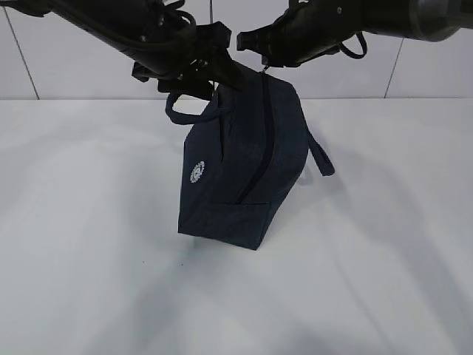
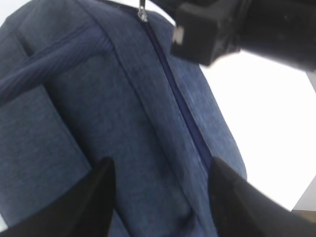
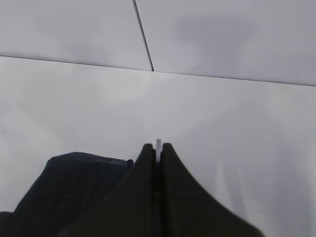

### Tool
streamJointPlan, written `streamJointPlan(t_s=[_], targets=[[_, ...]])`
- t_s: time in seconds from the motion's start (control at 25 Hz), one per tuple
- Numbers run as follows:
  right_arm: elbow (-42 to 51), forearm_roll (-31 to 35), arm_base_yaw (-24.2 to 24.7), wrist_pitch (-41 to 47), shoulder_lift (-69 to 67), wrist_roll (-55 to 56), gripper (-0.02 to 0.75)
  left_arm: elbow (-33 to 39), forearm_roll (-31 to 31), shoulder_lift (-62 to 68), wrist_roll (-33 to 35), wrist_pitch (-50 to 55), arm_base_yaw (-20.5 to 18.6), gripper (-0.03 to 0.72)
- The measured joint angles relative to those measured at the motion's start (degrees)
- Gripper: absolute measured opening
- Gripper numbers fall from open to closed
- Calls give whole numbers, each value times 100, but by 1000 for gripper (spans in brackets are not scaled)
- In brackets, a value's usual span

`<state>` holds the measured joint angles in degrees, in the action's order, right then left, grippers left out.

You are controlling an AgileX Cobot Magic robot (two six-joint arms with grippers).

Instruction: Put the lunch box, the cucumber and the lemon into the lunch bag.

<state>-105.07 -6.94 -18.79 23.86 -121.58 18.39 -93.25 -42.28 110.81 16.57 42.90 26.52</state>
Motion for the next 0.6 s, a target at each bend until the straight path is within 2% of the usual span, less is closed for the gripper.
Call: streamJointPlan(t_s=[0.28, 0.32, 0.4, 0.48, 0.56, 0.6], targets=[[0, 0, 0, 28, 0, -13, 17, -261, -256, 492, 0, 267, 0, 418], [0, 0, 0, 28, 0, -15, 17, -261, -256, 518, 0, 290, 0, 388], [0, 0, 0, 42, 0, -25, 17, -261, -228, 531, -4, 348, 0, 275], [0, 11, 0, 59, 0, -36, 17, -286, -138, 531, -4, 439, -10, 105], [0, 32, 0, 79, 0, -46, 17, -286, -42, 531, -4, 593, -23, 23], [0, 36, 0, 111, 0, -46, 17, -286, -15, 531, 38, 662, -32, 6]])
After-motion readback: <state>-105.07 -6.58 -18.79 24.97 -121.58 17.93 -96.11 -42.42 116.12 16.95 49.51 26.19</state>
